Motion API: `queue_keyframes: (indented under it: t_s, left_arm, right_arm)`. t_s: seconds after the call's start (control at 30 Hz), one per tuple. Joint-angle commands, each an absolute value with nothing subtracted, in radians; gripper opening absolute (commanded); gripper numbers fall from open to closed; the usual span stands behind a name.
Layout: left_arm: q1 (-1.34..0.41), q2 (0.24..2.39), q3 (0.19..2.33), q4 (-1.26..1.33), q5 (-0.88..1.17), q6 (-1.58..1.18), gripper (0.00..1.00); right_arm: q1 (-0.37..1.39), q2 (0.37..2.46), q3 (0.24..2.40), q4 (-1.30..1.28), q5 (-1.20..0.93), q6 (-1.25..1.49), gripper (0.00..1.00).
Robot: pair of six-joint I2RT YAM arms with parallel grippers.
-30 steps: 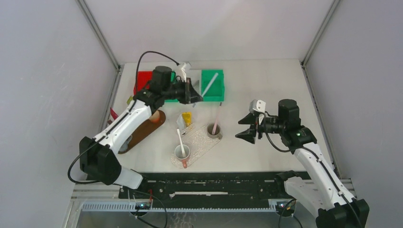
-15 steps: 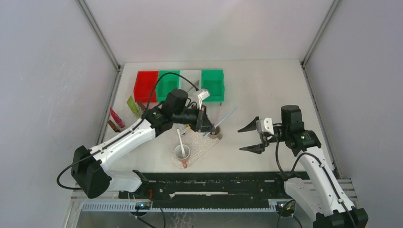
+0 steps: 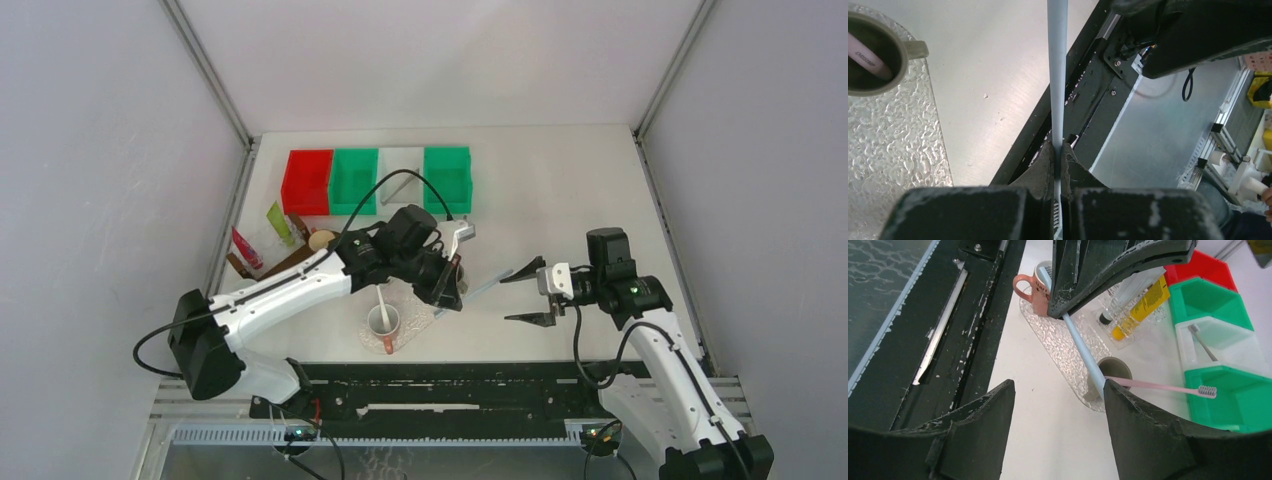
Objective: Prepare toiletry sets of a toothbrush and toothpaste on the tray
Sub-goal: Pick up the toothbrush from the storage box.
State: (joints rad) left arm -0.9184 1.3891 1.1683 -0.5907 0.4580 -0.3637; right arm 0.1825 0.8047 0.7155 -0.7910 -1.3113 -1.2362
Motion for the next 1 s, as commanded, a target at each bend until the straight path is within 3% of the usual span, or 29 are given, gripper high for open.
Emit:
queue_keyframes:
  t_s: [0.0,0.4,0.77,0.97]
  left_arm:
    - [-0.949,1.407,1.268,-0.633,0.436,-0.317,0.00]
    - [-0.984,1.429,1.286,-0.655,0.449,-0.301,0.00]
    - [-1.000,1.436,1.308,-0.662,0.465,-0.290,0.00]
    - [-1.003,1.440,1.308,-0.657,0.474,-0.286,0.00]
  right_arm:
    - [0.210,0.814,0.699,-0.727,-1.251,-1.252,0.73]
    - [0.276,0.871,0.678,-0.632,-1.087,-1.181,0.65]
    - [0.308,0.912,0.678,-0.653,-1.063,-1.216,0.52]
    - [0.322,0.922,0.679,-0.663,-1.061,-1.233,0.40]
